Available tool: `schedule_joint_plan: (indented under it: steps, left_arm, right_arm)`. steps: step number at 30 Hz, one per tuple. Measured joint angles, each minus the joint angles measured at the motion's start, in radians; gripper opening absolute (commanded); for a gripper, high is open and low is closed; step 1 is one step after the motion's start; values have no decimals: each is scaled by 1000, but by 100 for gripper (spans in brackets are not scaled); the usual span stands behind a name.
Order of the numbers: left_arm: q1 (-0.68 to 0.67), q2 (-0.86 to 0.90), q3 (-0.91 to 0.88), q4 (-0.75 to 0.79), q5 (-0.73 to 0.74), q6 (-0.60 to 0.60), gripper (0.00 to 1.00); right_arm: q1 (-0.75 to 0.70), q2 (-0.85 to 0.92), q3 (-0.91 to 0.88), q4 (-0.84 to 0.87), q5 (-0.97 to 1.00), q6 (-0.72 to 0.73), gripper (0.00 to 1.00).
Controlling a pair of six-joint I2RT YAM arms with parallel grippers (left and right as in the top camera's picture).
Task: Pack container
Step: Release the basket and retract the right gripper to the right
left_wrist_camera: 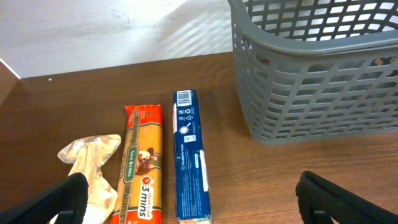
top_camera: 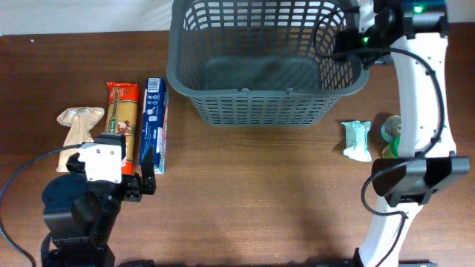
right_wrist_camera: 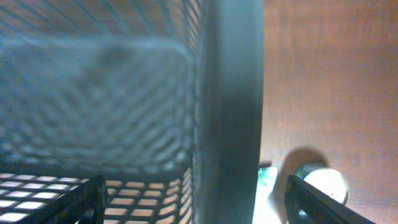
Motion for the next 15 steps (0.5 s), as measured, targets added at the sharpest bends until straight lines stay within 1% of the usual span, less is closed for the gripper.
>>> schedule_joint_plan:
  steps: [5, 8, 11, 13, 15]
  left_arm:
    - [0, 0, 0, 14, -12, 0, 99]
    - [0, 0, 0, 31, -45, 0, 99]
    - [0, 0, 0, 29, -66, 0, 99]
    - [0, 0, 0, 22, -73, 0, 99]
    - [0, 0, 0, 0, -81, 0, 99]
  right_arm:
    - [0, -63, 174, -51, -39, -1, 87]
    - [-2, -156, 254, -58, -36, -1, 91]
    - [-19, -276, 288, -85, 4, 0, 93]
    - [-58, -345, 299, -115, 40, 18, 98]
    - [-128, -402, 306, -136, 69, 50, 100]
